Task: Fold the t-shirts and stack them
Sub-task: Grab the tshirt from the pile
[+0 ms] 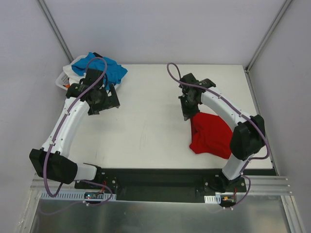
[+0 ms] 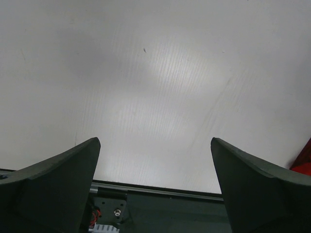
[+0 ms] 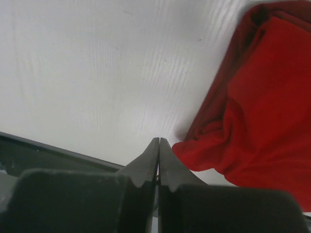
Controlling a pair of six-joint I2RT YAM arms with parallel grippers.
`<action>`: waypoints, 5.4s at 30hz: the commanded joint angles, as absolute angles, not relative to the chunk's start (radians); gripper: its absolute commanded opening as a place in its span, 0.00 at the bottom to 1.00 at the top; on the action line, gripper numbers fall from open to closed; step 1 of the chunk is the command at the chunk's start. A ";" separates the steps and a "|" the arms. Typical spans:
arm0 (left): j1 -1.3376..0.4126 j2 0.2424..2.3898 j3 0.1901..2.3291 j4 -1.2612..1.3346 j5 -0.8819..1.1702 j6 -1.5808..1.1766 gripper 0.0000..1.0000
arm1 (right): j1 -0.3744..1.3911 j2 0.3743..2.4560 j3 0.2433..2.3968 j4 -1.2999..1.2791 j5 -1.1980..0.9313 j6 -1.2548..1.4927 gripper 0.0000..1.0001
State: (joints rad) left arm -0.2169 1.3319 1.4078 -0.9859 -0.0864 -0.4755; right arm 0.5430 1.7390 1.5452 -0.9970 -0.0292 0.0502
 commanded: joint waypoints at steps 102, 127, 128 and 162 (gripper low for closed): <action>-0.225 1.301 1.410 -0.959 0.072 -0.499 0.99 | 0.069 1.534 0.947 -0.312 -0.838 0.468 0.01; -0.225 1.293 1.422 -0.962 0.078 -0.489 0.99 | -0.251 1.626 0.859 -0.644 -0.525 0.347 0.01; -0.225 1.293 1.420 -0.962 0.078 -0.489 0.99 | -0.258 1.626 0.861 -0.646 -0.529 0.338 0.01; -0.225 1.361 1.473 -0.960 0.110 -0.482 0.99 | -0.451 1.494 0.962 -0.876 -0.270 0.189 0.01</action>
